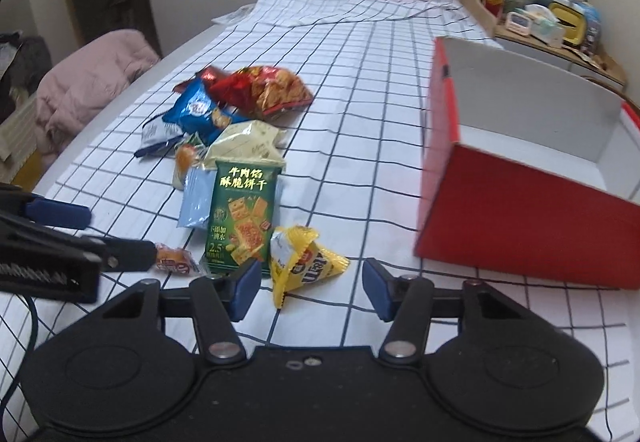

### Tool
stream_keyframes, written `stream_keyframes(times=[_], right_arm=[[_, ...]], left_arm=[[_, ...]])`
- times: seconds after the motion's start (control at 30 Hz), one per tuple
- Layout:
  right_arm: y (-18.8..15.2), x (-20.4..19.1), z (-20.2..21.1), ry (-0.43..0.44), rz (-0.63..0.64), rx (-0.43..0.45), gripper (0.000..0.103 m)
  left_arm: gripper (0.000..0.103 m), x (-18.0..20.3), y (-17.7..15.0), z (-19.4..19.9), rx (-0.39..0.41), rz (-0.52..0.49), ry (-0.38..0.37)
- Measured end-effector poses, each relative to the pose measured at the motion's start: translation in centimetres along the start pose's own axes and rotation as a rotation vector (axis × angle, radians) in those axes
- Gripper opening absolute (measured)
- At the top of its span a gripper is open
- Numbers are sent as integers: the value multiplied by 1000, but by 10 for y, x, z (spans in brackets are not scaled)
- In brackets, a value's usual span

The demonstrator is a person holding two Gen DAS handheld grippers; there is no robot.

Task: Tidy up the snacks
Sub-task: 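Grasp the small orange candy with the left tool while the right grasps the yellow chip bag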

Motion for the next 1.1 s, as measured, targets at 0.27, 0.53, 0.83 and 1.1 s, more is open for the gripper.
stream_keyframes(times=[0.27,0.53,0.83,1.1], right_arm=[[2,4,-24,43,33,-39,50],[0,3,-38,83,58,-76,43],[-2,-2,-37,58,86,-62,40],[-9,-6,-26,-23,79,-50,37]], left_arm=[[60,5,1,-22,-32,-28,-85],[41,5,3,-38,-80,-105,-164],[28,9,1,-38,-85,-155,-164],[25,11,-3,-30,-70,-128,-182]])
Point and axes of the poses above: each gripper's, at about its wrist camera, not at the fingertips, and z roughly against the way its jaws point, x to its right, y to its top, the point moved 2 cm from there along -z, roughly the way its jaws point, and after that the axes turned 9 degrees about x, right-handed, at the moved point
